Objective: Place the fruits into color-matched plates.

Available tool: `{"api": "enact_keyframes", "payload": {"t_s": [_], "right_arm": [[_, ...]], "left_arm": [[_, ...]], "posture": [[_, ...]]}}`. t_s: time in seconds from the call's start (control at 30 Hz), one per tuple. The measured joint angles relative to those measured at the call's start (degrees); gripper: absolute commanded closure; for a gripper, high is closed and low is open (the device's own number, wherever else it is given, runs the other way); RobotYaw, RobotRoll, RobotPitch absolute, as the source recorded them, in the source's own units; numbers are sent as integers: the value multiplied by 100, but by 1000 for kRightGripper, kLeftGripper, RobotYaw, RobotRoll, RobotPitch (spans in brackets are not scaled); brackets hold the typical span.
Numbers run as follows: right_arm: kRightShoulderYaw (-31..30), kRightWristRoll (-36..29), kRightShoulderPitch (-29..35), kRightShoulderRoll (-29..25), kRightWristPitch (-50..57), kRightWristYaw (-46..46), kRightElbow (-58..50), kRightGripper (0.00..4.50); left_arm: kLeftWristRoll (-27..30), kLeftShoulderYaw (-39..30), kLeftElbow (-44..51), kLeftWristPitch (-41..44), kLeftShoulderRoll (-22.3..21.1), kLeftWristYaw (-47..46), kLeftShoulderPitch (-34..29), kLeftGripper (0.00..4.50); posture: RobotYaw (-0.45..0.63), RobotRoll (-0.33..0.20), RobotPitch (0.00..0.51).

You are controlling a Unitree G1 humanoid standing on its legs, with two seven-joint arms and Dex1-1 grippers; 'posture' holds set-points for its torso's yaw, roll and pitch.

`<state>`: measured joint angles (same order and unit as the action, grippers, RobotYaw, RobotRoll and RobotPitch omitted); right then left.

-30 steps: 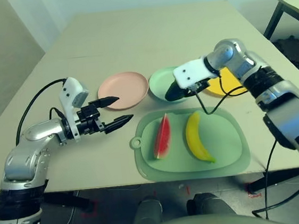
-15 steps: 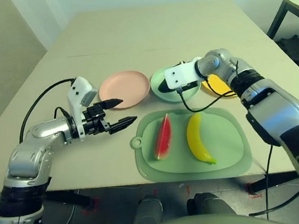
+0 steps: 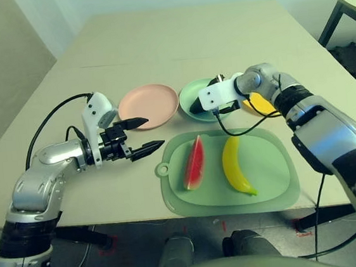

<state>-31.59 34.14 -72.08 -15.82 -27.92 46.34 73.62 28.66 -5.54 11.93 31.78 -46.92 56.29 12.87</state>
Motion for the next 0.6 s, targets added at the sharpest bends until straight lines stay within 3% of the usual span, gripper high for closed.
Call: {"api": "enact_keyframes", "payload": {"t_s": [0.1,0.23,0.4,0.47,0.6], "right_arm": [[-18,21,-5,-73,-138,48,-17,43],[-95,72,-251,-554,-712,444,-132,43],[-212,-39,-358,-1301,-2012,1686,-824,43],[-214,-398,-166,-1548,-2283,2425,-1335,43],[-261,-1622,849,-2054,-1975,3990,-3264,43]], "left_arm": [[-39,1,-71,-120,-2,87,9,0],[-83,2,-202,-496,-147,542,6,0],[4,-3,-307,-1055,-284,1415,-7,0],[161,-14,-297,-1130,-292,1702,-29,0],[317,-25,-286,-1294,-329,2123,-72,0]], "posture": [[147,0,45],[123,0,42],[93,0,39],[85,0,40],[78,0,42]]}}
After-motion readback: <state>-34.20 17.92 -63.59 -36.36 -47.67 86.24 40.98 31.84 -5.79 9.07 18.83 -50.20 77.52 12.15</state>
